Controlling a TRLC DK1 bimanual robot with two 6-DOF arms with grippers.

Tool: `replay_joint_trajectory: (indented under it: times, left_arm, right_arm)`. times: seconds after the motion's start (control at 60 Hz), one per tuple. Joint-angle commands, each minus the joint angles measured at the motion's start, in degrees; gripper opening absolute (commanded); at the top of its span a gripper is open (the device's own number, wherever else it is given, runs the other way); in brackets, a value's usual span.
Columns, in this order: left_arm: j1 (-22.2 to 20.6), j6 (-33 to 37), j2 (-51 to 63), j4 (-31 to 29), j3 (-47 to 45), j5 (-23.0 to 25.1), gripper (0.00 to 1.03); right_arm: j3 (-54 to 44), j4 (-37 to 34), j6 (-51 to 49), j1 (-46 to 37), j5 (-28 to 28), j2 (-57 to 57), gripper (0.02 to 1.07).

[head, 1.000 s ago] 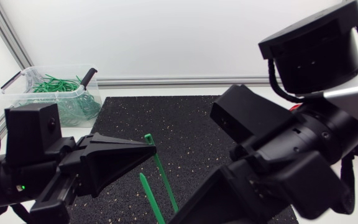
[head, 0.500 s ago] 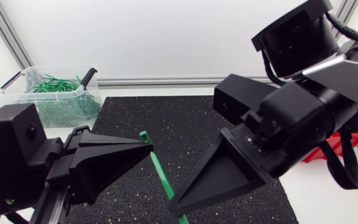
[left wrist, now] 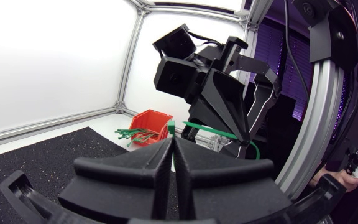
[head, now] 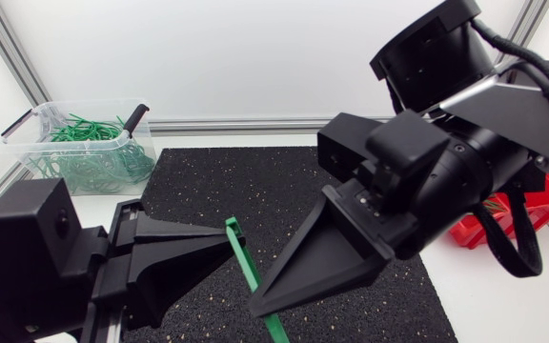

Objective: Take a green cable tie from the red box, thread the tail through the head to close it, then place it in the transparent bin on the left.

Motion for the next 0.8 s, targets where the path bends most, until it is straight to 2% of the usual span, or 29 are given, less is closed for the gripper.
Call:
replay_joint_trajectory:
  times: [0.0, 0.533, 0.783]
  left_arm:
    - [-0.2, 0.9, -0.1, -0.2, -0.1, -0.2, 0.04]
    - [0.9, -0.1, -0.4, -0.9, 1.5, -0.2, 0.04]
    - [2.8, -7.9, 0.8, -1.4, 4.6, 1.2, 0.04]
  right_arm:
    - [0.3, -0.9, 1.4, -0.2, -0.6, 1.0, 0.08]
    - [-1.2, -1.0, 0.9, -1.0, -0.6, 0.9, 0.08]
    - [3.1, -2.6, 2.2, -0.7, -0.6, 0.5, 0.08]
